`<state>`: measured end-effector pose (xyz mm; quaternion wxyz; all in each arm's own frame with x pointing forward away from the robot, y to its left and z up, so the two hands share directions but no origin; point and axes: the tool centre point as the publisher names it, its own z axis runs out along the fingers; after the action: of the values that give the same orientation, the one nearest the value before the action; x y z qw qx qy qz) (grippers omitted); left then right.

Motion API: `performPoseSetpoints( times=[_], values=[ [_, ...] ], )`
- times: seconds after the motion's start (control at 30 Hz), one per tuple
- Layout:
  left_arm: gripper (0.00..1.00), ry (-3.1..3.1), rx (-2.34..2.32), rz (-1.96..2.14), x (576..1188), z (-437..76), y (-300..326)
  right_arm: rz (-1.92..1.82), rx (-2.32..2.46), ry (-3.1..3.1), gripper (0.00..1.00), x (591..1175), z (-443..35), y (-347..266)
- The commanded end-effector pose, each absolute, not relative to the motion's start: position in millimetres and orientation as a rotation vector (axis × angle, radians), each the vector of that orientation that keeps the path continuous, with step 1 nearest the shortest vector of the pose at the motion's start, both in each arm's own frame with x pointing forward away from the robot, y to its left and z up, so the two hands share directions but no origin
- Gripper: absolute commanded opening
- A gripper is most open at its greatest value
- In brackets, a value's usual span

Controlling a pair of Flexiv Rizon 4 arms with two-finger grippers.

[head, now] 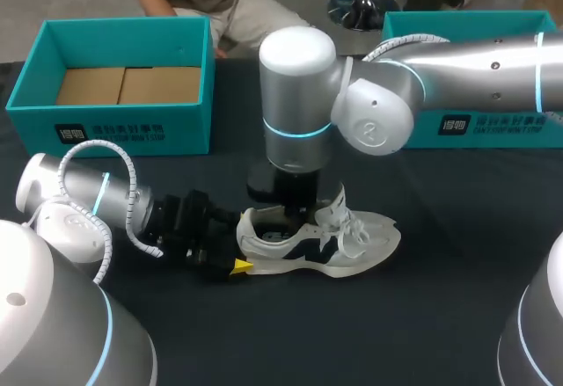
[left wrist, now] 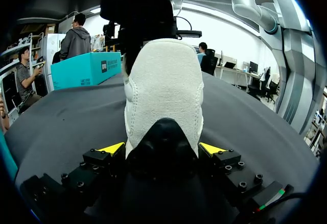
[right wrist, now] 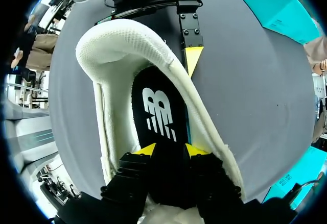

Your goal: Take the shoe out of the shoebox, open the shoe tongue, remove and reinsert the insole, then place the shoe into the shoebox

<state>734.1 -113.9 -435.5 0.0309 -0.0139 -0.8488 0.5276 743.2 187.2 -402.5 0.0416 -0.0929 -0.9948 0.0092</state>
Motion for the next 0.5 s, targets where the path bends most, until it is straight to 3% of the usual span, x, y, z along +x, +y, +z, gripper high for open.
performPoseSetpoints(
  times=[0.03, 0.13, 0.2, 0.23, 0.27, 0.5],
  values=[
    [0.0, -2.616, -0.044, 1.622, 732.8, -440.6, -115.5, 0.034, -0.273, -3.011, 0.34, 742.5, -430.5, 206.2],
    [0.0, -2.616, -0.044, 1.622, 732.8, -440.6, -115.5, 0.035, -0.272, -2.999, 0.33, 739.4, -438.1, 207.3],
    [0.0, -2.616, -0.044, 1.622, 732.8, -440.6, -115.5, 0.038, -0.274, -2.993, 0.19, 736.9, -439.1, 206.5],
    [0.0, -2.616, -0.044, 1.622, 732.8, -440.6, -115.5, 0.037, -0.275, -2.992, 0.04, 735.1, -438.0, 204.9],
    [0.0, -2.616, -0.044, 1.622, 732.8, -440.6, -115.5, 0.041, -0.28, -2.991, 0.0, 733.9, -436.8, 203.6],
    [0.0, -2.616, -0.044, 1.622, 732.8, -440.6, -115.5, 0.065, -0.286, -2.992, 0.0, 729.9, -425.3, 195.6]
  ],
)
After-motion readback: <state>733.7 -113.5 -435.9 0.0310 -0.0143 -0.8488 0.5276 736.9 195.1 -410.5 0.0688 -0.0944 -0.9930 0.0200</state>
